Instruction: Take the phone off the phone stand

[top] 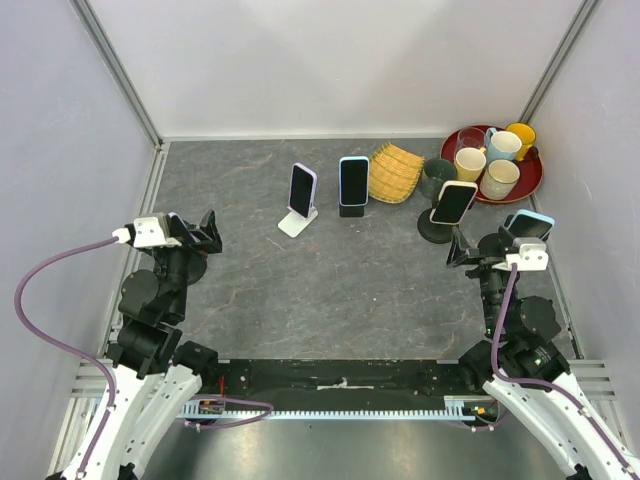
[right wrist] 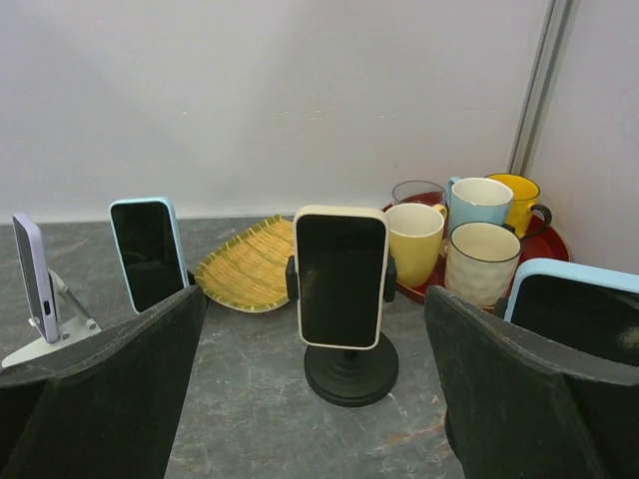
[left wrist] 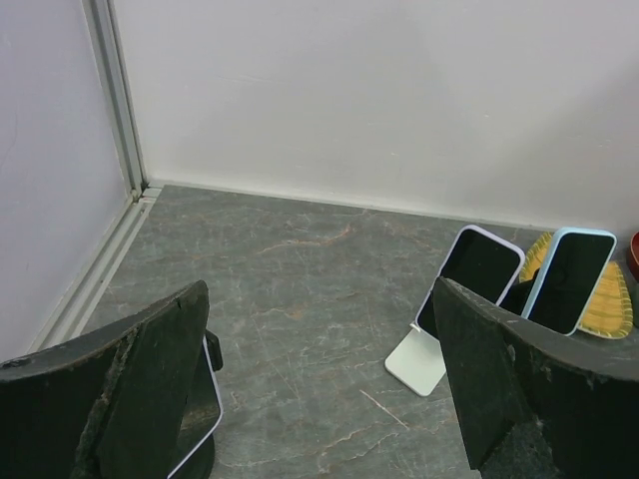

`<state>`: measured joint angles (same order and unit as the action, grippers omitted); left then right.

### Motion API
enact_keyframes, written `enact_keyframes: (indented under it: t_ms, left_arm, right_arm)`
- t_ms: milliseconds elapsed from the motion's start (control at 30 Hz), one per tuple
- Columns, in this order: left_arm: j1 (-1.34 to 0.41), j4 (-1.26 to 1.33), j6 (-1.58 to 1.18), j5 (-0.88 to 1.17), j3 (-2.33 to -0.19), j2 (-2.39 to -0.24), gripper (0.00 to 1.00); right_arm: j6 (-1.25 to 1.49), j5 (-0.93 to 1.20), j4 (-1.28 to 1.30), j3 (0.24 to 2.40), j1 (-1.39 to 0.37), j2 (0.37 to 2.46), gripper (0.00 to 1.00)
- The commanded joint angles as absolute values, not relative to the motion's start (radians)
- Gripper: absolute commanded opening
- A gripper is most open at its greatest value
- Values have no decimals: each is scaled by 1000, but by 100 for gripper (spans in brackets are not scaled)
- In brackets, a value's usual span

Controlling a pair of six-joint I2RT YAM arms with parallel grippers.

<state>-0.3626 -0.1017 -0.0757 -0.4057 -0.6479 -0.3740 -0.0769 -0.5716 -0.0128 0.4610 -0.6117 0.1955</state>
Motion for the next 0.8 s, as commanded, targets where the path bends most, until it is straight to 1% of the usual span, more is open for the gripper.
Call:
enact_keyframes:
  t_ms: [0, 167, 500, 767]
  left_arm:
    - [-356, -64, -54, -367, -649, -374, 100]
    - [-354, -69, -55, -357, -649, -373, 100]
    - [-356, -77, -54, -341, -652, -380, 99]
    - [-354, -109, -77, -284, -678, -448, 99]
  right_arm:
    - [-98, -592, -15, 482, -615, 172, 98]
    - [-103, -595, -28, 469, -615, 138, 98]
    - [-100, -580, -31, 471, -615, 150, 98]
    - [-91, -549, -38, 471, -614, 179, 98]
